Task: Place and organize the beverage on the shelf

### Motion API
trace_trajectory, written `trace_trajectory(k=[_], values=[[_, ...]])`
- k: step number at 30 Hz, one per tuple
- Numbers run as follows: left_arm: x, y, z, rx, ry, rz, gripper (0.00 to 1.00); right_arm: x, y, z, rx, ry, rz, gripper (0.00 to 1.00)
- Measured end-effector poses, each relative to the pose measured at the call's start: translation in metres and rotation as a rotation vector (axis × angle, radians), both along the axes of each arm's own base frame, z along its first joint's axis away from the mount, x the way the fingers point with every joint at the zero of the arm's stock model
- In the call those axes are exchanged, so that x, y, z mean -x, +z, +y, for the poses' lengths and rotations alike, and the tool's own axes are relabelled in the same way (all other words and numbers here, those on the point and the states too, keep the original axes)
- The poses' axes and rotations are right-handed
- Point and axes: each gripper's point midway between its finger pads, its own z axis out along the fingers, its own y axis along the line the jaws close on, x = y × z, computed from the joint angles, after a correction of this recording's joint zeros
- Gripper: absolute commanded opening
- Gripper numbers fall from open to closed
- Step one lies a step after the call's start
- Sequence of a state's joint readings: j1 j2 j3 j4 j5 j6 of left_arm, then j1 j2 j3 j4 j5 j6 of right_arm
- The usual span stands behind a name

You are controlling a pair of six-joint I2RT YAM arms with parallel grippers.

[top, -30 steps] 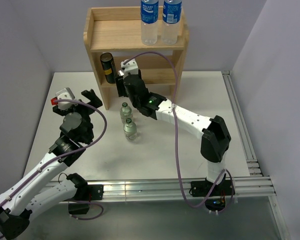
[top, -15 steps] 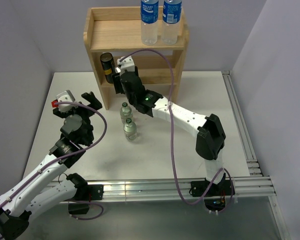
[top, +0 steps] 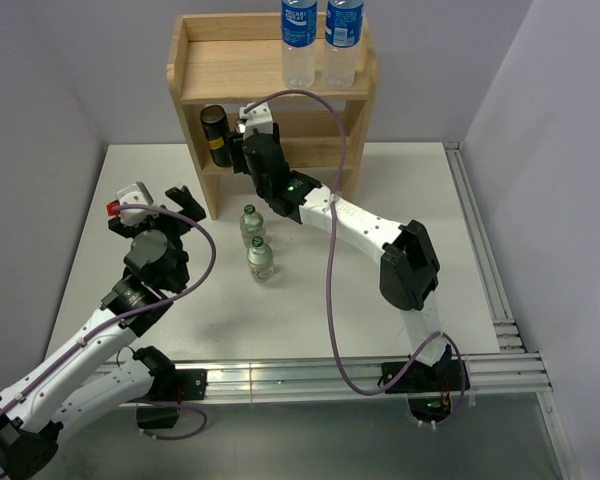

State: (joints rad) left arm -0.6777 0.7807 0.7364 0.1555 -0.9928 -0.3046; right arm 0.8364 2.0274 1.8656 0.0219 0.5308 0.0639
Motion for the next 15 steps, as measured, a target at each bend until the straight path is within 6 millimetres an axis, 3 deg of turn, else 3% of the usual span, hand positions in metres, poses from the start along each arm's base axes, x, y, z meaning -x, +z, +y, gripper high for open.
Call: trace_trajectory(k=[14, 15], values=[[-0.004, -0.004, -0.003, -0.010, 0.000, 0.008, 0.99, -0.017, 0.002, -0.003, -0.030, -0.030, -0.026, 0.00], [-0.004, -0.005, -0.003, -0.012, 0.000, 0.010, 0.99, -0.018, 0.002, -0.003, -0.032, -0.031, -0.027, 0.07]])
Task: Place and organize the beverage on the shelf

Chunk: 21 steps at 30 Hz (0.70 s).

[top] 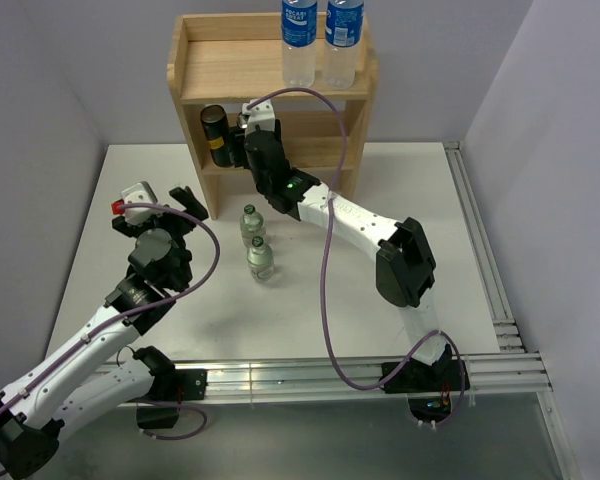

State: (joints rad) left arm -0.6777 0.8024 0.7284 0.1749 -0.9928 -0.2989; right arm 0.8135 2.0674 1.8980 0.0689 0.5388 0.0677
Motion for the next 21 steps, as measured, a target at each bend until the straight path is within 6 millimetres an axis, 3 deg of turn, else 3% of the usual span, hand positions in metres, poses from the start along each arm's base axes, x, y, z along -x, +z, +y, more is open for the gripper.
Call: trace_trajectory(k=[2, 3, 6, 9, 21], values=[[0.000, -0.002, 0.000, -0.004, 0.000, 0.004, 0.99, 0.000, 0.000, 0.000, -0.004, -0.001, -0.002, 0.22], [0.000, -0.002, 0.000, -0.005, 0.000, 0.005, 0.99, -0.001, 0.000, 0.000, -0.005, -0.002, -0.003, 0.41], [0.000, -0.002, 0.000, -0.005, 0.000, 0.004, 0.99, -0.002, 0.000, 0.001, -0.010, -0.004, -0.006, 0.68], [0.000, -0.003, 0.000, -0.005, 0.000, 0.005, 0.99, -0.003, 0.000, 0.002, -0.018, -0.009, -0.012, 0.73], [0.000, -0.008, 0.000, -0.012, 0.000, 0.014, 0.99, -0.006, 0.010, 0.001, -0.065, -0.026, -0.041, 0.74]])
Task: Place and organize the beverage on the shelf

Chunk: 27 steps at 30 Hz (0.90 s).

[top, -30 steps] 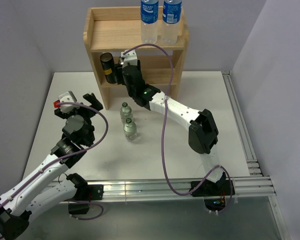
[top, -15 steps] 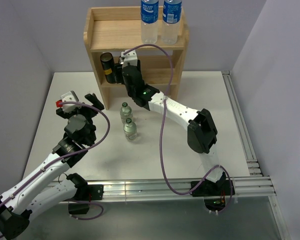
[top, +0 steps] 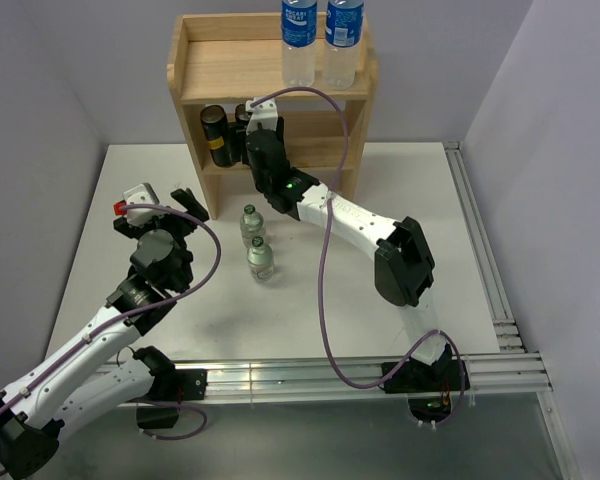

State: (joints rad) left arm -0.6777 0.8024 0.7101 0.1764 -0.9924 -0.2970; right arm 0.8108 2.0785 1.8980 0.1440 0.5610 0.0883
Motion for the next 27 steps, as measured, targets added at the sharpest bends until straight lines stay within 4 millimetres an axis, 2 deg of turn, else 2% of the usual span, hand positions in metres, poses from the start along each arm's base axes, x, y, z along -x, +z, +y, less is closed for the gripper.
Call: trace_trajectory(k=[8, 20, 27], values=[[0.000, 0.000, 0.000, 0.000, 0.000, 0.000, 0.99, 0.001, -0.003, -0.002, -0.015, -0.007, -0.015, 0.75], [0.000, 0.000, -0.001, 0.003, -0.008, -0.001, 0.99, 0.047, -0.003, -0.021, 0.005, -0.022, -0.022, 0.78], [0.001, 0.000, -0.001, 0.004, -0.013, 0.000, 0.99, 0.065, 0.007, -0.033, -0.012, -0.030, -0.029, 0.78]])
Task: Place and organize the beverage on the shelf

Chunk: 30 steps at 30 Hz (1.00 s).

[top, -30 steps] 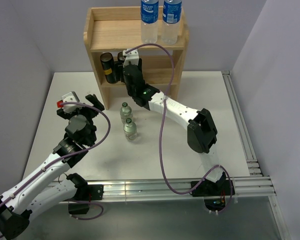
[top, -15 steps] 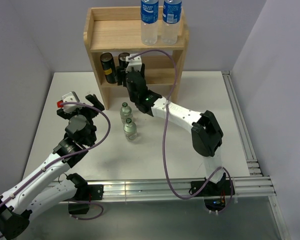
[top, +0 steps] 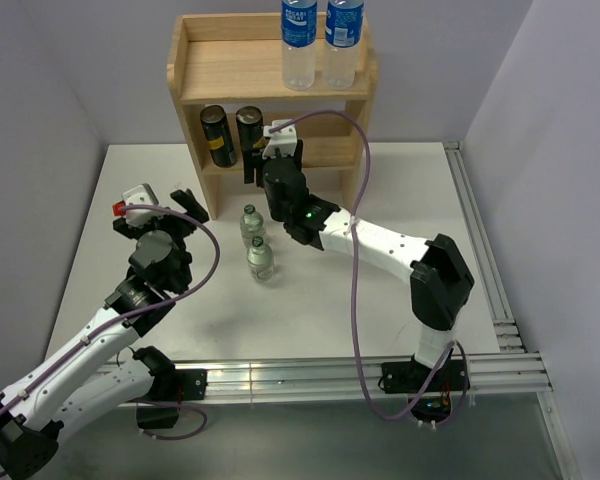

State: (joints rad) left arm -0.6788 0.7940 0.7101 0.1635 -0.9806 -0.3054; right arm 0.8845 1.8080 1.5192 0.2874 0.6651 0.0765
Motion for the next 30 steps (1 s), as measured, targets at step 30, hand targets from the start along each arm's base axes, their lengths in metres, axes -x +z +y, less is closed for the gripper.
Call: trace_trajectory(k=[30], values=[[-0.003, -0.008, -0.013, 0.002, -0.060, 0.023, 0.99, 0.216, -0.198, 0.006, 0.043, 0.201, 0.386, 1.00]])
